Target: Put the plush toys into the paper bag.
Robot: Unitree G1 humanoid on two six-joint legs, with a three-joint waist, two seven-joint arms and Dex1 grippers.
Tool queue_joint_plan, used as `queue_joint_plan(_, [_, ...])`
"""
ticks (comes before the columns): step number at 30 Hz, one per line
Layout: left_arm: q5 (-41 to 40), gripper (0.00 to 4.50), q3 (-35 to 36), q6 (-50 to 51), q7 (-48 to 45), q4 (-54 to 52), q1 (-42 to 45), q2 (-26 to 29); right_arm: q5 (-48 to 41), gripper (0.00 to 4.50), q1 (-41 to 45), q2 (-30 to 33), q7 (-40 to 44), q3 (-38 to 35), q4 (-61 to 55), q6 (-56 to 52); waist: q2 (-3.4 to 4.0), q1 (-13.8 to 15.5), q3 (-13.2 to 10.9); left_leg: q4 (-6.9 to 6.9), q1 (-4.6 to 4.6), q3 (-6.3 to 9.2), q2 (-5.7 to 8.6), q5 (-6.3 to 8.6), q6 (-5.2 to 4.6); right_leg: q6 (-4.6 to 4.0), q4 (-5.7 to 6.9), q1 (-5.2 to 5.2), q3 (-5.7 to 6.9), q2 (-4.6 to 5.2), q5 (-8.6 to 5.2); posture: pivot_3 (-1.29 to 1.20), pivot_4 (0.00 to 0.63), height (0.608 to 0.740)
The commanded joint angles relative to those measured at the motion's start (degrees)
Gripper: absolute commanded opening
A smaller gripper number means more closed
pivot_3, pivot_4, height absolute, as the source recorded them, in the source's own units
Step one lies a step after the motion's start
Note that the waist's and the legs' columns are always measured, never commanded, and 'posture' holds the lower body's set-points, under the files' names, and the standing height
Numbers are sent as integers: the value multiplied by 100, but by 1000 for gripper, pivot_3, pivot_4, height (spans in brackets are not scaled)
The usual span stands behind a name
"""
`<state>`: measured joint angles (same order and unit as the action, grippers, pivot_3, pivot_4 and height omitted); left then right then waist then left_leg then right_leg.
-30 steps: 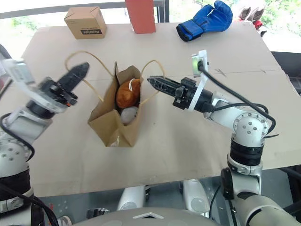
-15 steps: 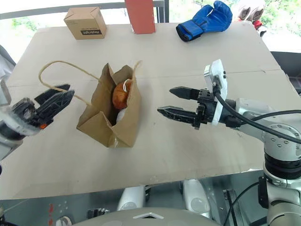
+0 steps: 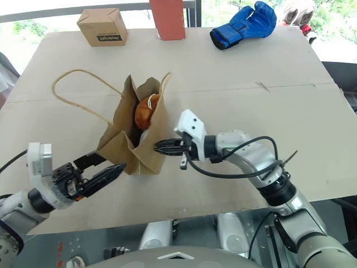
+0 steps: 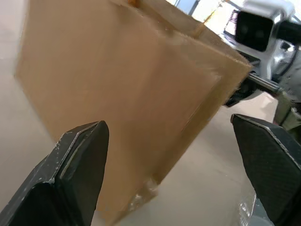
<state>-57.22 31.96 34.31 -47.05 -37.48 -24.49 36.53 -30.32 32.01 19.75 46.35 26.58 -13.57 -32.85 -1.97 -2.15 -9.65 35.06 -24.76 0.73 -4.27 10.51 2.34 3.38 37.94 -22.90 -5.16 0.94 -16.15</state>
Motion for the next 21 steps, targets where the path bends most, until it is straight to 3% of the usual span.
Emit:
queue_joint_plan(1, [509,4500,-131,-396,582,-351,38,-293,166,56,274,-229,324,-144,388,354,1,-7,-1,0,3,-1,0,0,0,0,1,0,-1,0,0,0,150,740])
queue_joint_plan(6, [934,4500,-576,-531,1385,-717,267,-673,240,56,416,-567,682,-140,828,501,-3,-14,2,1,6,2,-2,0,0,0,7,3,0,-6,0,0,150,740])
queue_joint_plan(9, [1690,4500,-1209,-738,2057,-1126,315,-1062,325,56,475,-896,768,-120,1167,628,-5,-18,3,2,5,1,0,0,0,3,6,6,-1,-5,3,0,150,740])
queue_joint_plan(11, [1801,4500,-1418,-854,2015,-1328,86,-1166,448,56,510,-1058,763,-128,1363,716,-5,-31,3,2,6,2,-1,0,0,21,7,6,-1,-7,14,0,150,740])
queue_joint_plan(15, [1240,4500,-918,-1020,1272,-1250,-527,-966,508,56,594,-1289,791,-226,1574,725,-3,-48,2,0,8,3,-3,0,0,20,11,4,0,-9,14,0,150,740])
queue_joint_plan(18, [1431,4500,-472,-1259,885,-911,-769,-680,539,56,637,-1330,888,-256,1633,738,4,-37,-2,1,8,4,-5,0,0,-2,12,1,2,-10,1,0,150,740])
queue_joint_plan(21, [1760,4500,-591,-1397,1068,-791,-569,-675,551,56,669,-1353,955,-298,1658,721,7,-9,-4,5,7,1,-2,0,0,-2,8,0,3,-5,0,0,150,740])
